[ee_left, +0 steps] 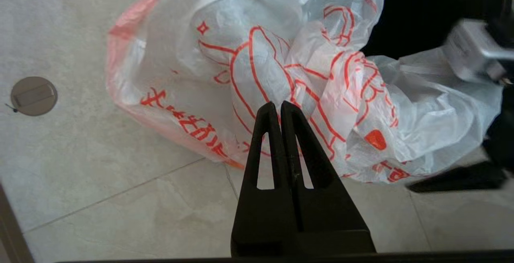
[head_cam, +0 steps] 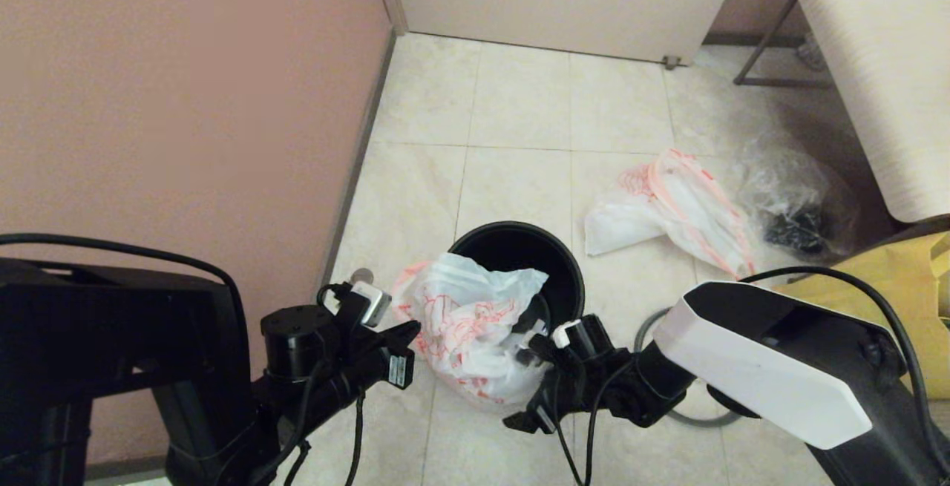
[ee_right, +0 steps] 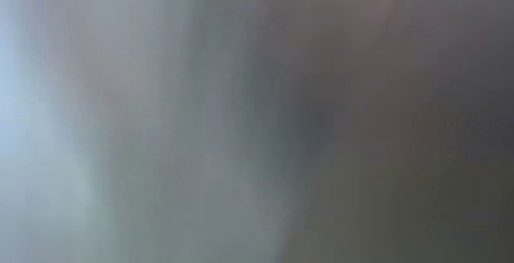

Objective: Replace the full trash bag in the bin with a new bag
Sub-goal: Put the new garbage bag on the trash can

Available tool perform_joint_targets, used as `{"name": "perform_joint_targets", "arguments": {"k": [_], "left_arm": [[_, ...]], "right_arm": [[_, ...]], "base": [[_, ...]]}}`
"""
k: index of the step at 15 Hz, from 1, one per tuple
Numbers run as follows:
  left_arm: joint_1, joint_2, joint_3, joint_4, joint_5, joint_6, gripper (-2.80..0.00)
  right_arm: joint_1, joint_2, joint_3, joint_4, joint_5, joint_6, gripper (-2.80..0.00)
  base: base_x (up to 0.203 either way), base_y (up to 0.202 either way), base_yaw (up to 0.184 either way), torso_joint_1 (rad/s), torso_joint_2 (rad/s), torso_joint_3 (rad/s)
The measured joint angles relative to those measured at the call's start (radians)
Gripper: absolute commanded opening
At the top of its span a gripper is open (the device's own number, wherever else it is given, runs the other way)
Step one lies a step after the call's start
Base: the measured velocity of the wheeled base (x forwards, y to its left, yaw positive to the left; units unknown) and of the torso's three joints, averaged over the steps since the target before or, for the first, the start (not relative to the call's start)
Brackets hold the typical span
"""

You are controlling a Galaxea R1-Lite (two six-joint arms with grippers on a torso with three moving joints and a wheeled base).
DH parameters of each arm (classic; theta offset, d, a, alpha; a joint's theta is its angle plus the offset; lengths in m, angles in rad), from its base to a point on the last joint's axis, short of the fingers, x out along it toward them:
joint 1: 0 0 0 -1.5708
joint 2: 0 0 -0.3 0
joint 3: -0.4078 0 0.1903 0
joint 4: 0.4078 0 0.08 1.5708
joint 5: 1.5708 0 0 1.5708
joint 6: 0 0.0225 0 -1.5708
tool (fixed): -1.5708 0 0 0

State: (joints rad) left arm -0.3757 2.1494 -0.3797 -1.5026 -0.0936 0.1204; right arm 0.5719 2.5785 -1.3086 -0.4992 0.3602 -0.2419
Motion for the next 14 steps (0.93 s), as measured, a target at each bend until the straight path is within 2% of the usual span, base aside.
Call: {"name": "perform_joint_targets", "arguments": {"k": [4,5,9,14], "left_arm": [[0.000,0.002,-0.002,0.001,0.000,0.000,-2.80],[0.000,0.003,-0.003,0.001,-0.001,-0.001,-2.80],[0.001,0.006,-0.006,0.001,-0.001,-0.001,-2.80],[0.005,0.009,-0.005,0.000,0.000,-0.010,-2.80]], "right_arm": [[0.000,0.050,-0.106,-0.022,0.004,0.001,0.00],[0.000,0.060,-0.116,-0.023,0.003,0.001,-2.80],[0.007,0.056,-0.092,-0.024,0.003,0.006,-2.80],[0.036,-0.080,0.122,-0.018,0.002,0.050,-2.80]], "base": [[0.000,0.000,0.000,0.000,0.00,0.000],[0.000,0.000,0.000,0.000,0.00,0.000],[0.000,0.000,0.000,0.000,0.00,0.000],[0.000,0.000,0.000,0.000,0.00,0.000]]}}
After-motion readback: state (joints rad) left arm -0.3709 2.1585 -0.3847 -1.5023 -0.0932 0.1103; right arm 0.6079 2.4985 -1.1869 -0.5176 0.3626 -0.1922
